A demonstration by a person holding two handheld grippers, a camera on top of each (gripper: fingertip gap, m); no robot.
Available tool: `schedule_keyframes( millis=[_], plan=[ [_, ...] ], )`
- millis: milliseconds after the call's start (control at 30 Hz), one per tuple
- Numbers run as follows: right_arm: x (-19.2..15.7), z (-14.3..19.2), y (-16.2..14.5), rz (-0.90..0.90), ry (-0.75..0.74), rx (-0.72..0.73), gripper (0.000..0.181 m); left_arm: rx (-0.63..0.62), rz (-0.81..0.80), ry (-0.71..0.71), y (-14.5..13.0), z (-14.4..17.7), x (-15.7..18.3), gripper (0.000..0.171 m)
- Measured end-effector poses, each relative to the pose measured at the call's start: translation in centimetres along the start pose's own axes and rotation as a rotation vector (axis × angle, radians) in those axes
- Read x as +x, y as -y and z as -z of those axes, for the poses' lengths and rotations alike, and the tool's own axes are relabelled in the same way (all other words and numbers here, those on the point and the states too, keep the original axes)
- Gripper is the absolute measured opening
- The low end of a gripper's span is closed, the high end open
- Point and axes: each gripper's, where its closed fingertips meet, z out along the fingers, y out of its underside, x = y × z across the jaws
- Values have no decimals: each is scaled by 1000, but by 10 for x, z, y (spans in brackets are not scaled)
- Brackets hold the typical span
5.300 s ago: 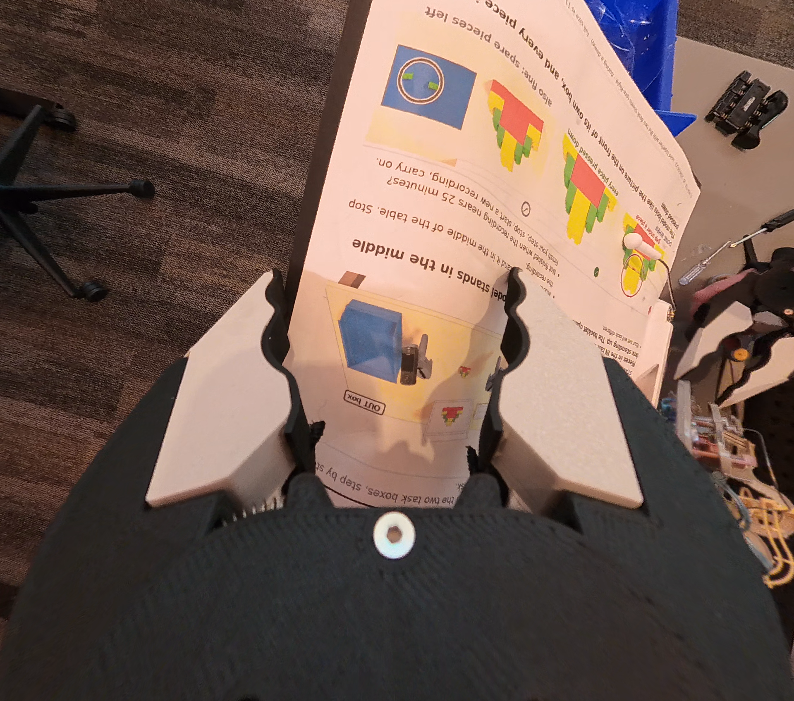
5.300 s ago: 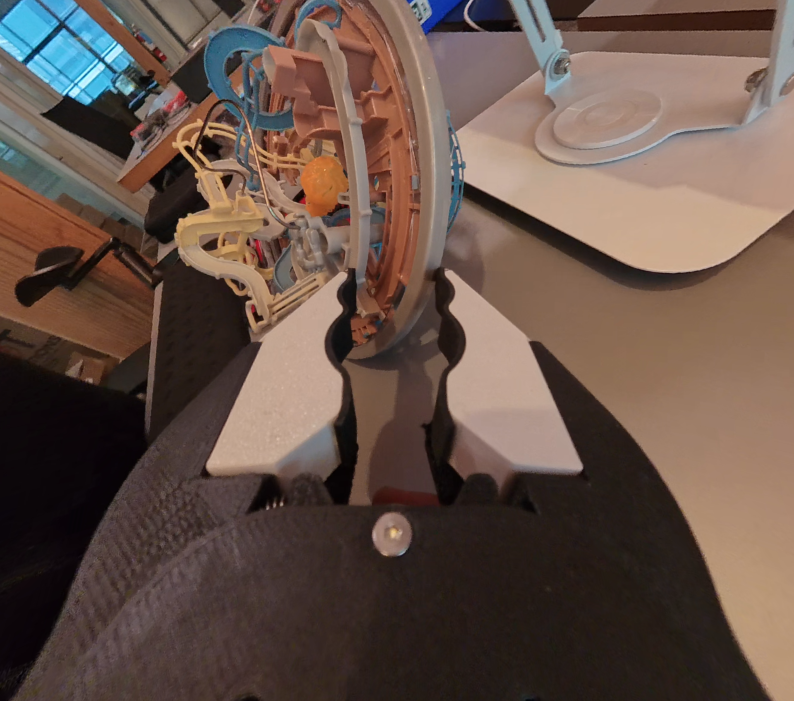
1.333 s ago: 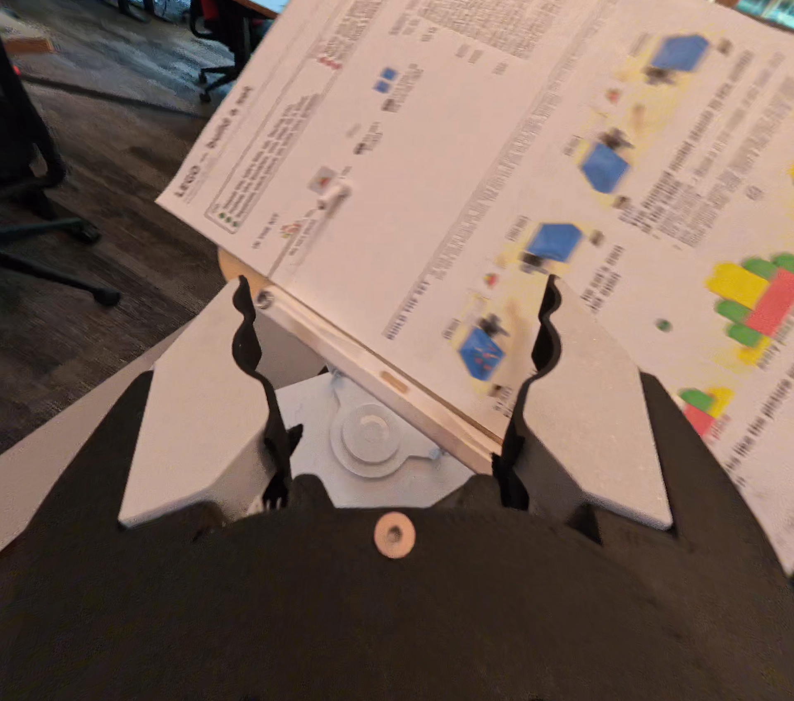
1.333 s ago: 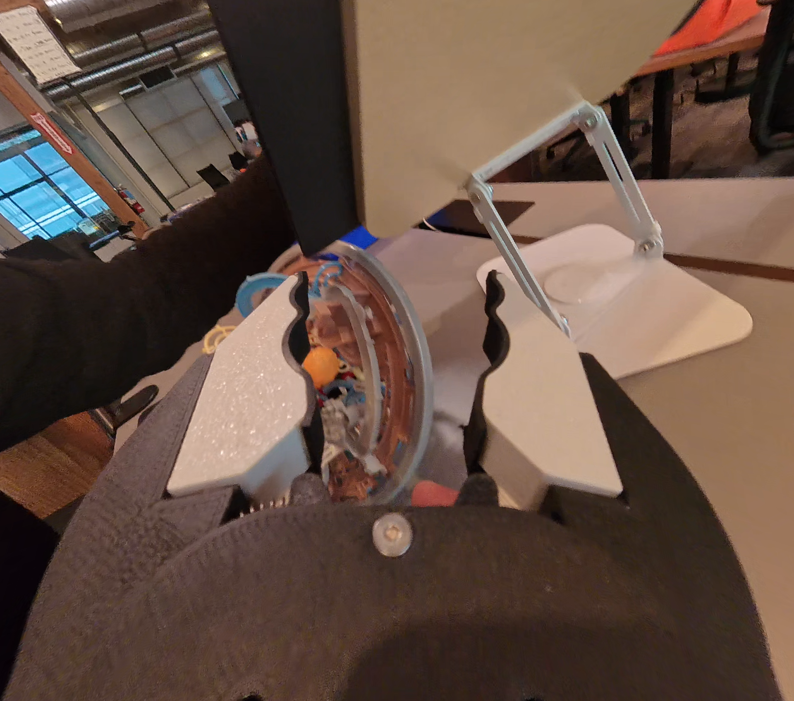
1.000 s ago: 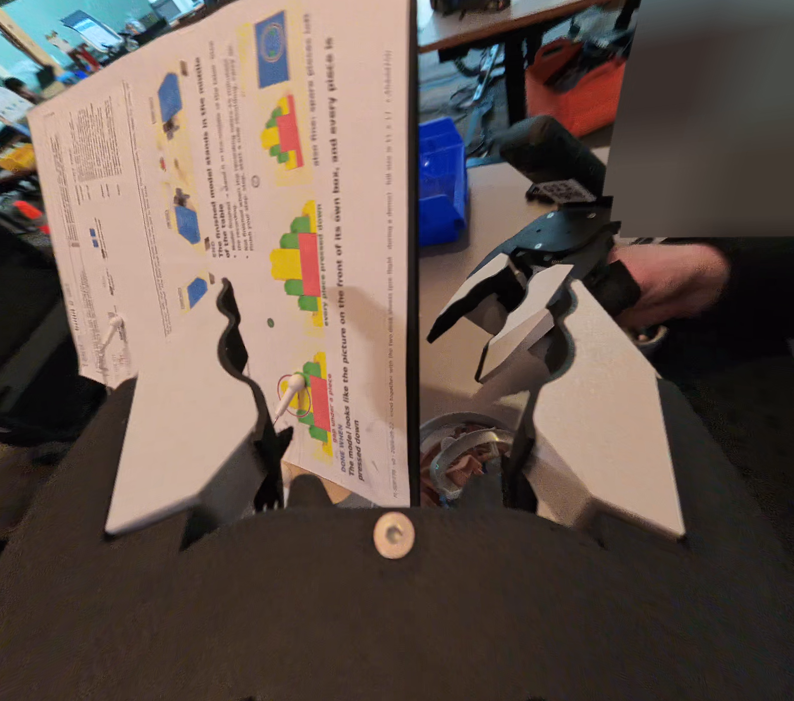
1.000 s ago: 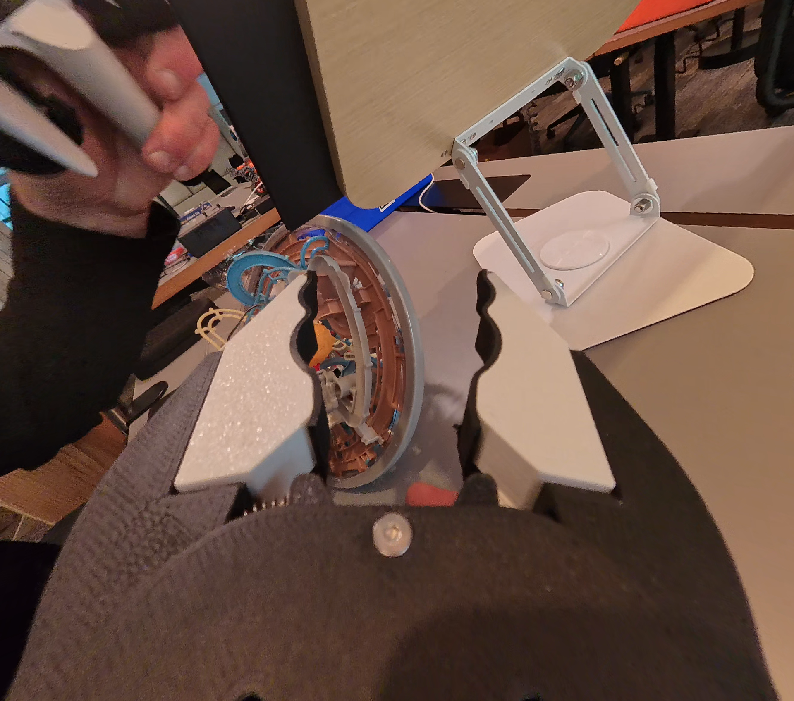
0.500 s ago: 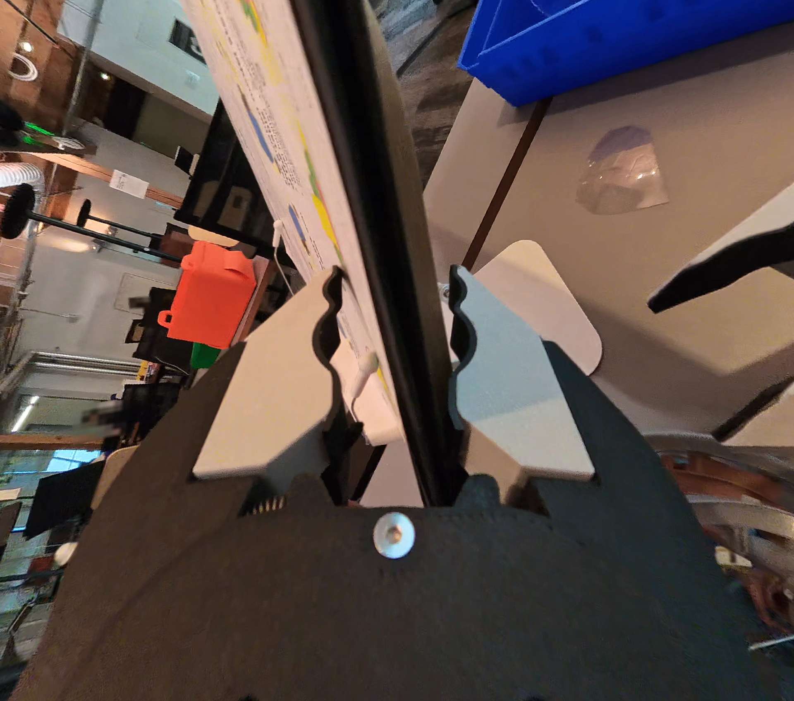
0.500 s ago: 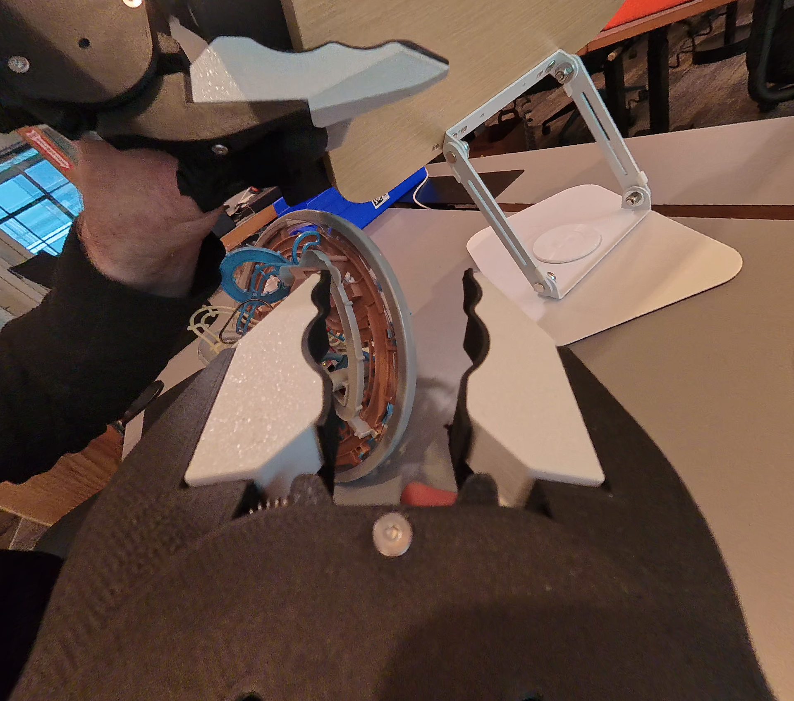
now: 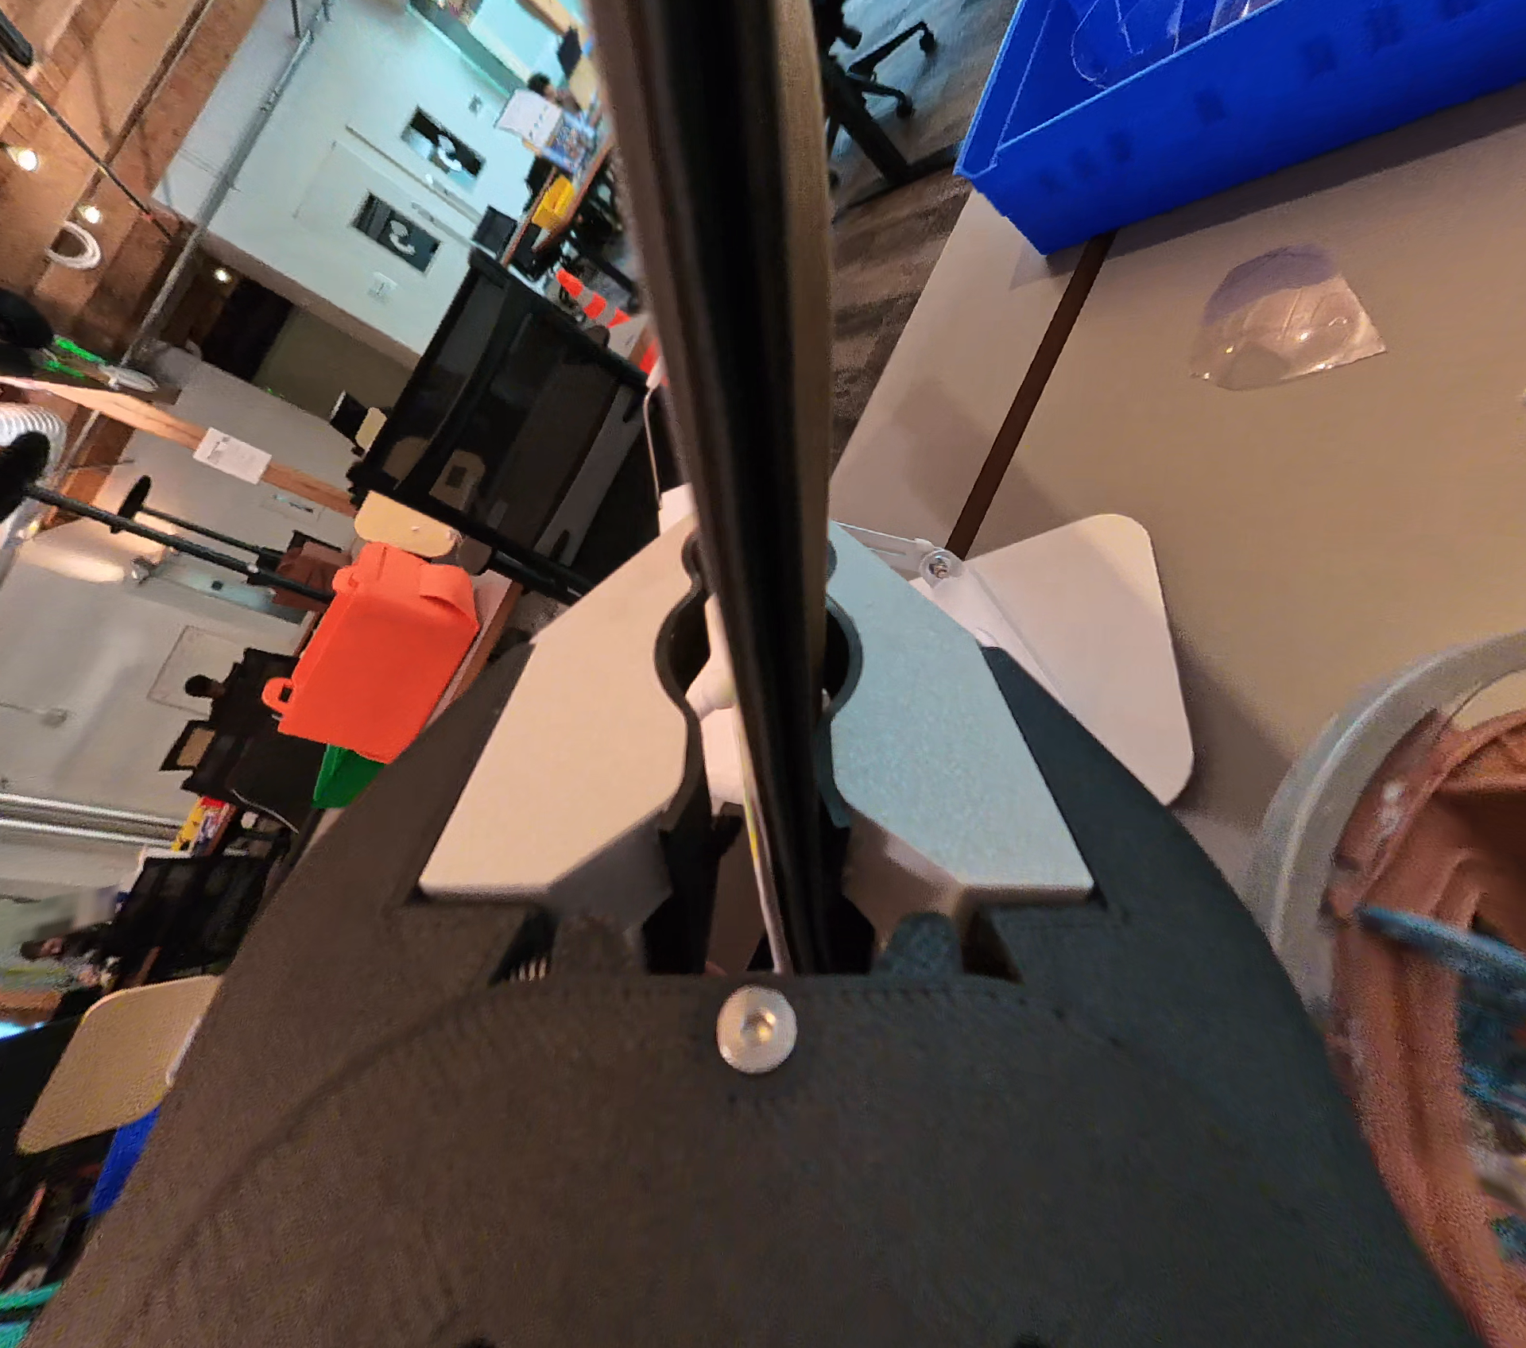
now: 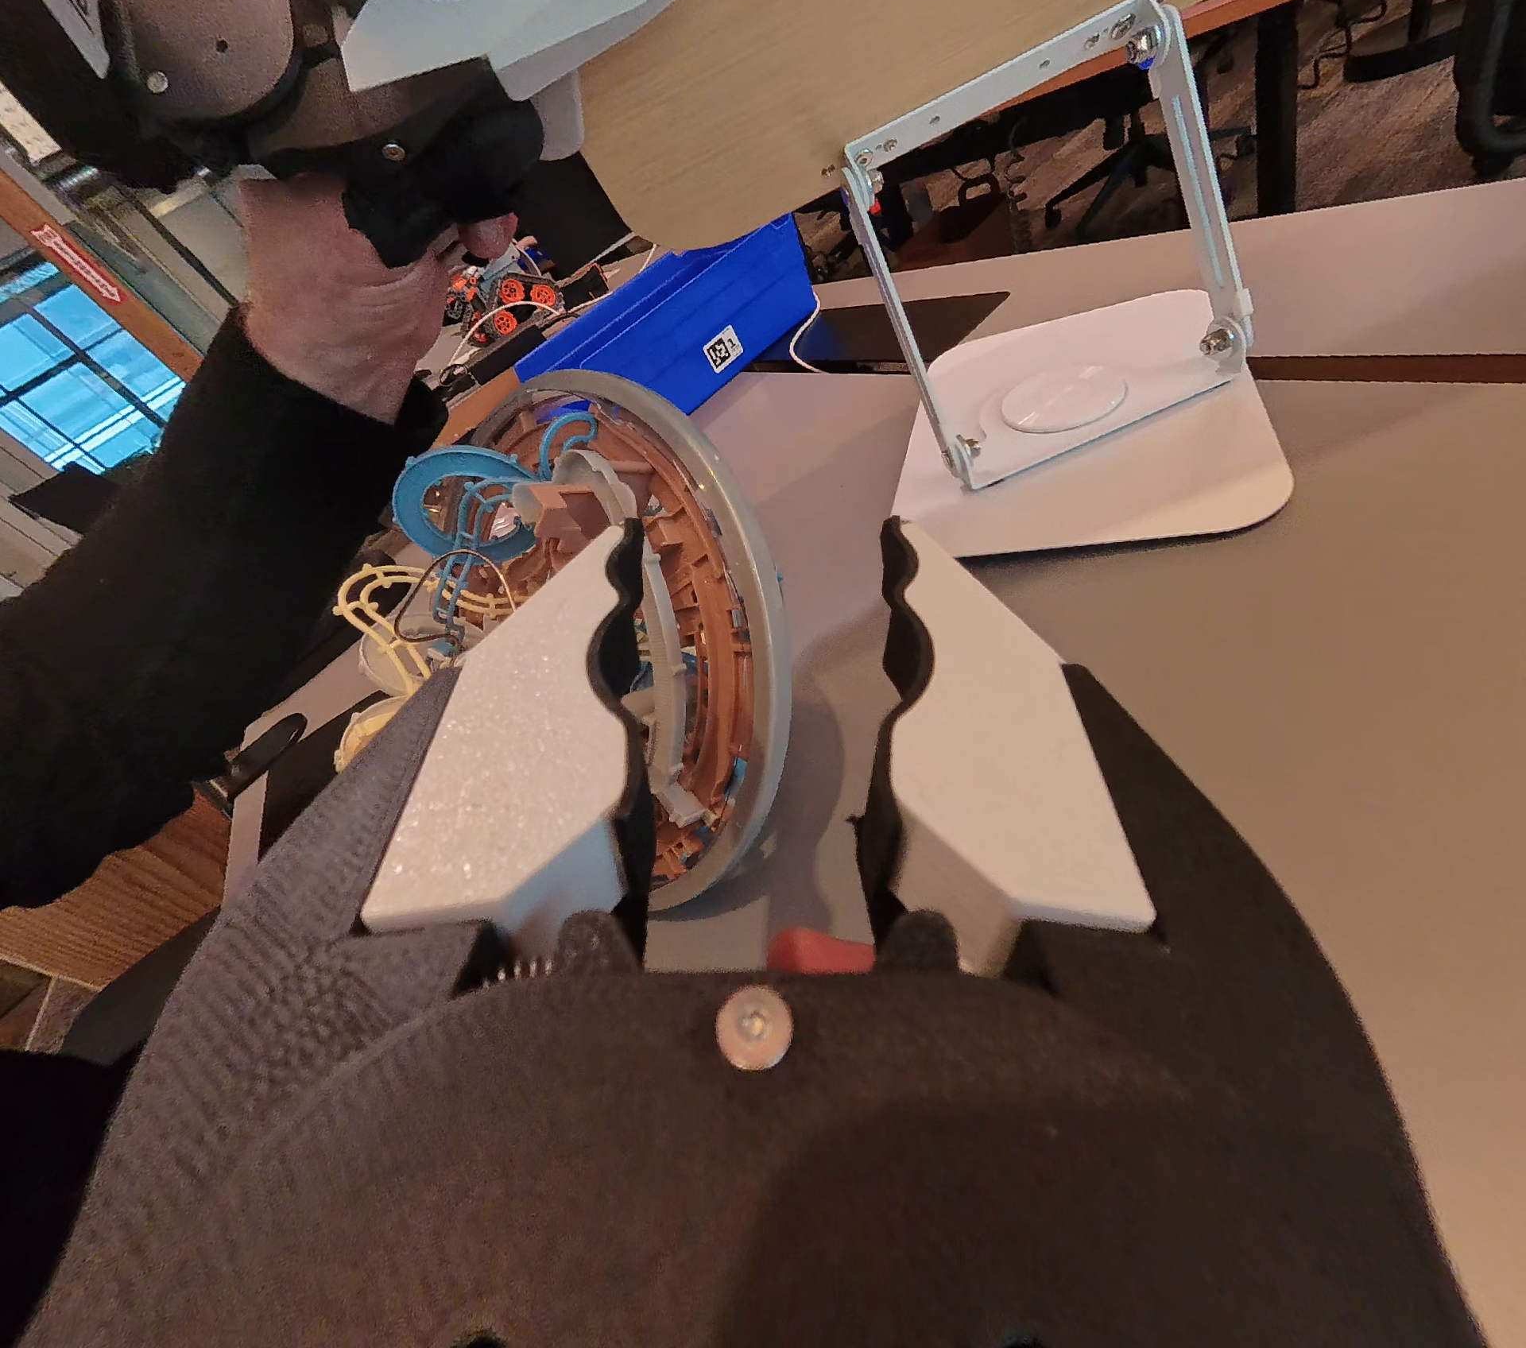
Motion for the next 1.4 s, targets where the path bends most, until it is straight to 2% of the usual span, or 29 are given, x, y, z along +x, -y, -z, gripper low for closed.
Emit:
schedule_keyframes(
  millis=[433, 667, 867, 1000, 1100, 1233, 1300, 1400],
  plan=[
    [6, -5, -11, 2, -3, -30, 56, 230, 48, -135, -64, 32, -33, 16],
    [14, -7, -16, 1, -15, -43, 56, 229, 59, -149, -85, 33, -48, 12],
    [21, -8, -19, 13, -34, -47, 56, 230, 78, -106, -88, 35, -51, 15],
    [23, -9, -22, 13, -38, -56, 56, 239, 139, -64, -90, 38, -59, 32],
    [23, -9, -21, 21, -38, -48, 57, 201, 149, -31, -98, 41, -59, 46],
    [24, -10, -20, 21, -36, -38, 57, 173, 244, 4, -109, 54, -61, 65],
    [24, -10, -20, 26, -36, -37, 57, 139, 316, 54, -121, 64, -67, 65],
    [27, -8, -18, 24, -44, -26, 57, 88, 448, 41, -139, 74, -63, 73]
  ],
)
